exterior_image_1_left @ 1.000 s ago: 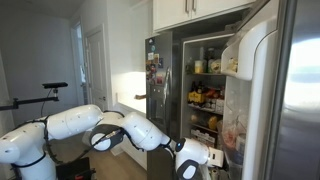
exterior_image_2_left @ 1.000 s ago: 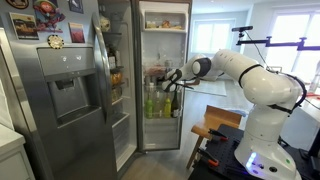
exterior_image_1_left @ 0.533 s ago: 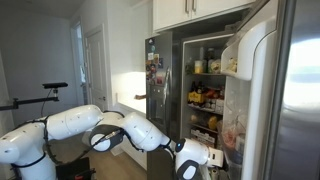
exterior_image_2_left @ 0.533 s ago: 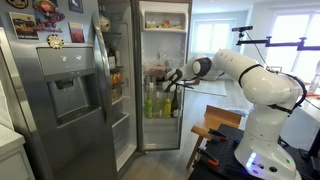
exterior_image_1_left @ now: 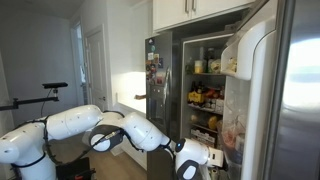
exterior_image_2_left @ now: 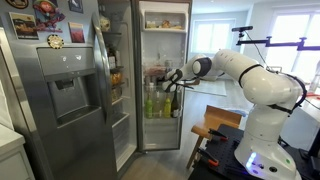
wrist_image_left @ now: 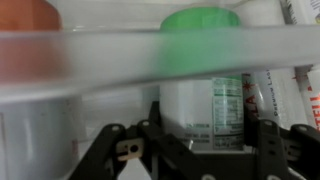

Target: Pick up a canned drink from the fridge and put it on the chair

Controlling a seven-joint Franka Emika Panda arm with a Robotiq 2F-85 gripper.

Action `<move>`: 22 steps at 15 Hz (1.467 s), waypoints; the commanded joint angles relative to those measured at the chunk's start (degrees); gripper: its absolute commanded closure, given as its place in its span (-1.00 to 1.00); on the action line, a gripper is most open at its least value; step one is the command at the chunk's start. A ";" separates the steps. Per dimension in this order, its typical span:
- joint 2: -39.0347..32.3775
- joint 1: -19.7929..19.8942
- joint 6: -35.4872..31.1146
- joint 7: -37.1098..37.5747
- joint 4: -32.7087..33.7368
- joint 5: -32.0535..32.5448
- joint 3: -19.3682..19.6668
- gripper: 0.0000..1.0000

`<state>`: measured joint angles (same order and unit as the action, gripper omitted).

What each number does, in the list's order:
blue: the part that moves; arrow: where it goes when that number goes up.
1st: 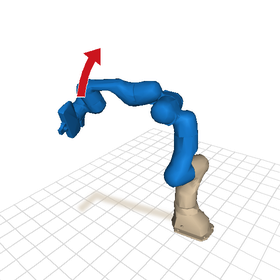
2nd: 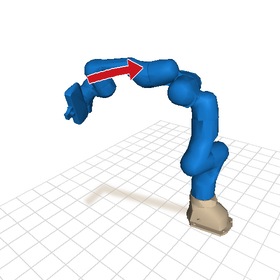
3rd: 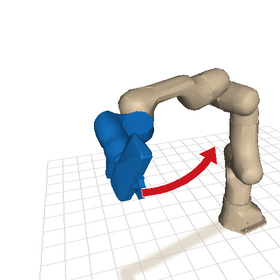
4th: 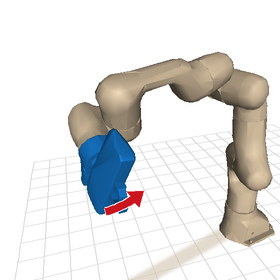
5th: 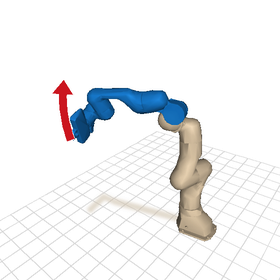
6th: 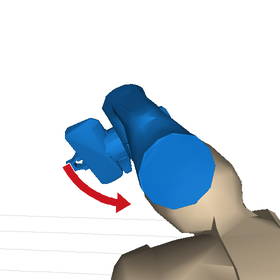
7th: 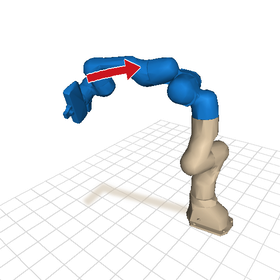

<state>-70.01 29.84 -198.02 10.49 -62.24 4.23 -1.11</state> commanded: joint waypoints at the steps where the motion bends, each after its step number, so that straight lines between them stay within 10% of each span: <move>1: 0.00 0.00 0.00 0.00 0.00 0.00 0.00 -0.44; 2: 0.29 -0.18 0.00 -0.15 -0.42 0.18 0.02 0.06; 11: -0.61 1.04 -0.03 -1.68 0.52 8.20 -2.48 0.06; 22: 3.42 18.23 -0.07 -2.05 -12.32 42.70 -20.38 0.06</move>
<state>-69.61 44.30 -198.10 10.29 -66.70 41.36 -17.93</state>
